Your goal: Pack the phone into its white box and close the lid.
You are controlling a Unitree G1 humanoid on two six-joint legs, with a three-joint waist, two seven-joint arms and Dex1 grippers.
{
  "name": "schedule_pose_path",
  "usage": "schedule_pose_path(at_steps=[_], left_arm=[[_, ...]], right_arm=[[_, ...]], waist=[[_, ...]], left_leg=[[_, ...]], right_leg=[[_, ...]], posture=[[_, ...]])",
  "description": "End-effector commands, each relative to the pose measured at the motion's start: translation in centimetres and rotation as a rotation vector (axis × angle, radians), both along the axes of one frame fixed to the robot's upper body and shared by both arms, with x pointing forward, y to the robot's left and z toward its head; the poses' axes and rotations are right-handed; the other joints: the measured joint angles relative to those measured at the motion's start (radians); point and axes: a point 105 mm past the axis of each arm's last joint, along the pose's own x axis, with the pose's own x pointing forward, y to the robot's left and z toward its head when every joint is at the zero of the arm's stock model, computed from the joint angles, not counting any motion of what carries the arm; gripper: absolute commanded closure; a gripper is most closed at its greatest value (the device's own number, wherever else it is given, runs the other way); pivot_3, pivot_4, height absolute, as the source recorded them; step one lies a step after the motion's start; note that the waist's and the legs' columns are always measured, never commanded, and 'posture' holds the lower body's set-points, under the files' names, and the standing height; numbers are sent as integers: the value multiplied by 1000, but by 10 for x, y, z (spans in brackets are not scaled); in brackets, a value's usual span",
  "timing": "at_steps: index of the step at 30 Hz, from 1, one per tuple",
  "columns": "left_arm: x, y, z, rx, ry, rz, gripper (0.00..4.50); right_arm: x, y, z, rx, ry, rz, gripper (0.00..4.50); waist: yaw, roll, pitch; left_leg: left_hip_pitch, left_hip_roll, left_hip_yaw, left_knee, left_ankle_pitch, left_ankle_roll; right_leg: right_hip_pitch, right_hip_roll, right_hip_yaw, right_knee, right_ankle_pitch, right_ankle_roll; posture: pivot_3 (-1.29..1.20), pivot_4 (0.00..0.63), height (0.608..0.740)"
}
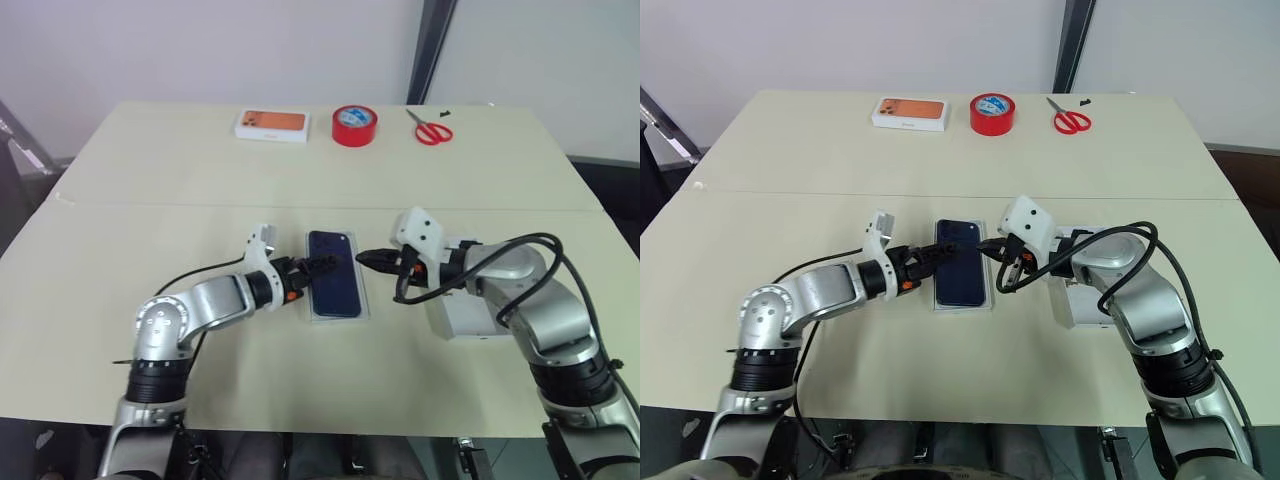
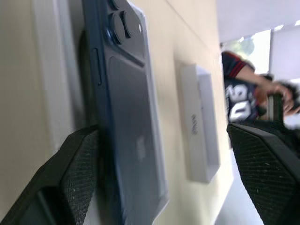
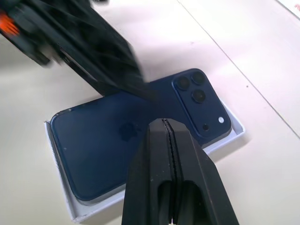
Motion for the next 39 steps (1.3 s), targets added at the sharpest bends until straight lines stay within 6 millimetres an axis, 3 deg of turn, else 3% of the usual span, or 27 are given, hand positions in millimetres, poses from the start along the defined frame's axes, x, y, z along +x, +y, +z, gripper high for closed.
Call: schedule_pose_path(at_steps=[1,6,8,12,16,21,28,33,39], left_arm=[[-13,6,23,21,-121,-81,43],[-7,31,34,147,-230,-64,43],[0,42,35,213,-281,-26,545],[8,60,25,511,-453,-36,2456],[14,59,7,691,-537,-146,4467],[20,41,-11,767,-571,-271,4467],[31,8,-36,789,-561,-358,4467],[31,-20,-35,740,-595,-424,4467],[21,-50,-33,658,-615,-538,4467]], right_arm=[[3,-2,8,-15,-47,-1,4500],[7,-4,5,-39,-59,-7,4500],[9,-6,3,-59,-63,-13,4500],[18,-20,-7,-163,-43,-82,4500],[23,-30,-11,-272,-56,-107,4500],[20,-28,-22,-462,-136,-40,4500],[29,-13,-42,-518,-147,-52,4500],[21,-6,-45,-524,-140,-15,4500],[7,-18,-46,-571,-123,11,4500]], waist=[[0,0,0],[0,0,0],[0,1,0],[-1,1,1],[2,1,1],[3,1,2],[0,1,2],[16,1,2],[26,1,2]], left_leg=[[0,0,0,0,0,0],[0,0,0,0,0,0],[0,0,0,0,0,0],[0,0,1,-1,0,0],[0,0,1,-1,0,0],[-1,0,1,-1,0,0],[-1,0,1,0,0,1],[-1,0,0,1,0,1],[-4,0,0,5,-1,3]], right_leg=[[0,0,0,0,0,0],[0,0,0,-1,0,0],[0,0,0,-1,0,0],[0,0,0,-1,0,0],[0,0,0,-1,0,-1],[0,0,0,-2,0,-1],[-1,0,0,-1,0,0],[1,0,0,-1,0,0],[0,0,-1,-1,-1,0]], posture=[[0,150,740],[0,150,740],[0,150,740],[0,150,740],[0,150,740],[0,150,740],[0,150,740],[0,150,740],[0,150,740]])
